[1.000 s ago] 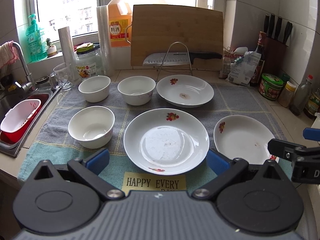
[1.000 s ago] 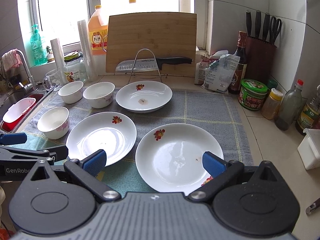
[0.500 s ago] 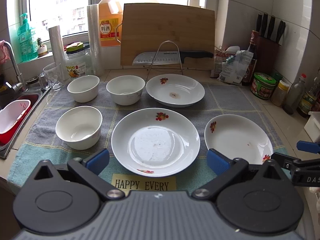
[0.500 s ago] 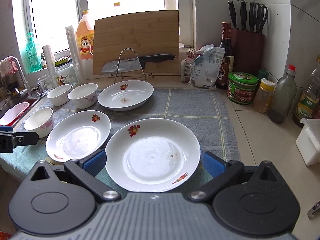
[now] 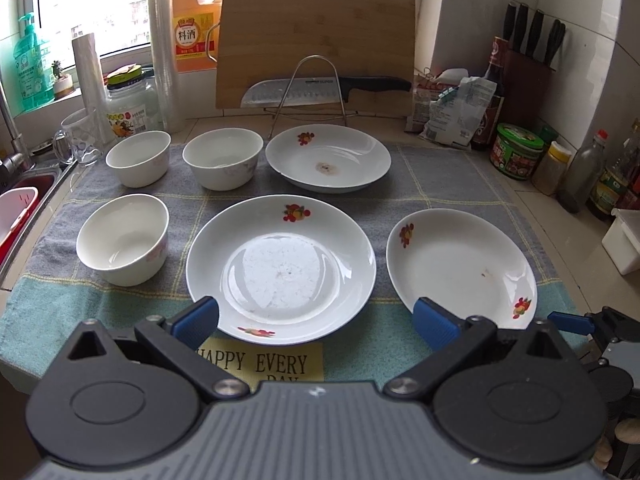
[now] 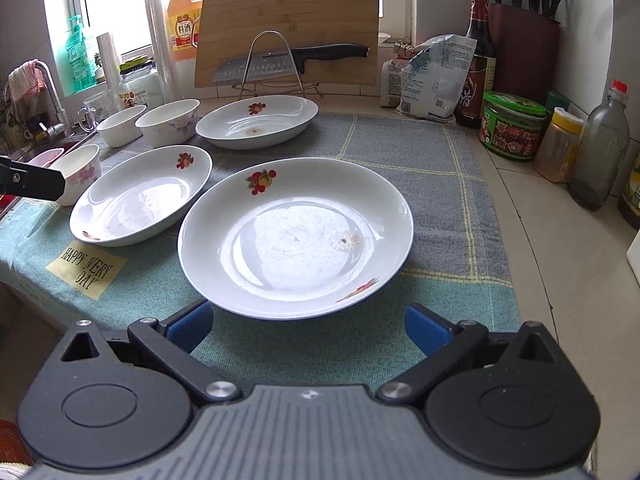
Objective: Organize plates and bowls
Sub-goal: 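Move the left gripper to the rim of the flower-print plate and close, then lift the held plate with the left gripper toward the green jar, then lower the plate onto the towel by the jar and open the left gripper, then move the left gripper back to the large flower-print plate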
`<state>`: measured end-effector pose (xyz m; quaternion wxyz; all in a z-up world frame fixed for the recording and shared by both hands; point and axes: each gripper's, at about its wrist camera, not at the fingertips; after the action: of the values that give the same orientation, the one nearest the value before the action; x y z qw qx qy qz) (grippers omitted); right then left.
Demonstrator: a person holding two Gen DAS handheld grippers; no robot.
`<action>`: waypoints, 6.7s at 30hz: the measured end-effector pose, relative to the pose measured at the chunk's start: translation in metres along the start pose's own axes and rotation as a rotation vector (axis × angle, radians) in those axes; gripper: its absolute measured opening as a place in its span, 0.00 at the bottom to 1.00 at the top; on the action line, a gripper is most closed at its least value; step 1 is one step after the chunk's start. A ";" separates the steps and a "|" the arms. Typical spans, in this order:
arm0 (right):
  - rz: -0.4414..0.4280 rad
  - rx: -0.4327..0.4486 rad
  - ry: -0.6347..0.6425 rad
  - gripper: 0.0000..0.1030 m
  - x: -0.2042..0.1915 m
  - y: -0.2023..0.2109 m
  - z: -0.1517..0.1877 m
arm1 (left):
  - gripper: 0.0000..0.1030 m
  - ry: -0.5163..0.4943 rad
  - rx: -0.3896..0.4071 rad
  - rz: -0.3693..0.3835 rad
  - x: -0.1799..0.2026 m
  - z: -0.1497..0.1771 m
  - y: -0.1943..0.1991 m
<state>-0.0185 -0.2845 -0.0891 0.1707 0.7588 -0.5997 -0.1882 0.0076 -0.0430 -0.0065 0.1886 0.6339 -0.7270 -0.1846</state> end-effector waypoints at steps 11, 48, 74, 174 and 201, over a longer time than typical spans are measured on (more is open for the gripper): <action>-0.018 -0.009 0.106 1.00 -0.007 -0.026 0.019 | 0.99 0.009 0.023 0.013 0.009 -0.008 -0.010; 0.016 0.134 0.099 1.00 -0.010 -0.039 0.028 | 0.96 -0.401 -0.263 0.595 0.103 -0.041 -0.193; 0.023 0.129 0.097 1.00 -0.012 -0.038 0.028 | 0.83 -0.549 -0.469 0.755 0.124 -0.038 -0.227; 0.106 -0.001 0.168 1.00 0.094 -0.119 -0.041 | 0.87 -0.512 -0.243 0.739 0.193 -0.093 -0.320; 0.252 0.105 -0.075 1.00 0.062 -0.038 -0.066 | 0.93 -0.423 0.085 0.641 0.117 -0.089 -0.131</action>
<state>0.0586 -0.3339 -0.0548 0.1307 0.6778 -0.7052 -0.1617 0.1500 -0.1783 0.0077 0.0562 0.3296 -0.9181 -0.2126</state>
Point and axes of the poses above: each gripper's, at about its wrist camera, not at the fingertips, and y roughly against the way its jaws point, x to its right, z to its underside, and after that the axes turned 15 degrees about x, right-handed
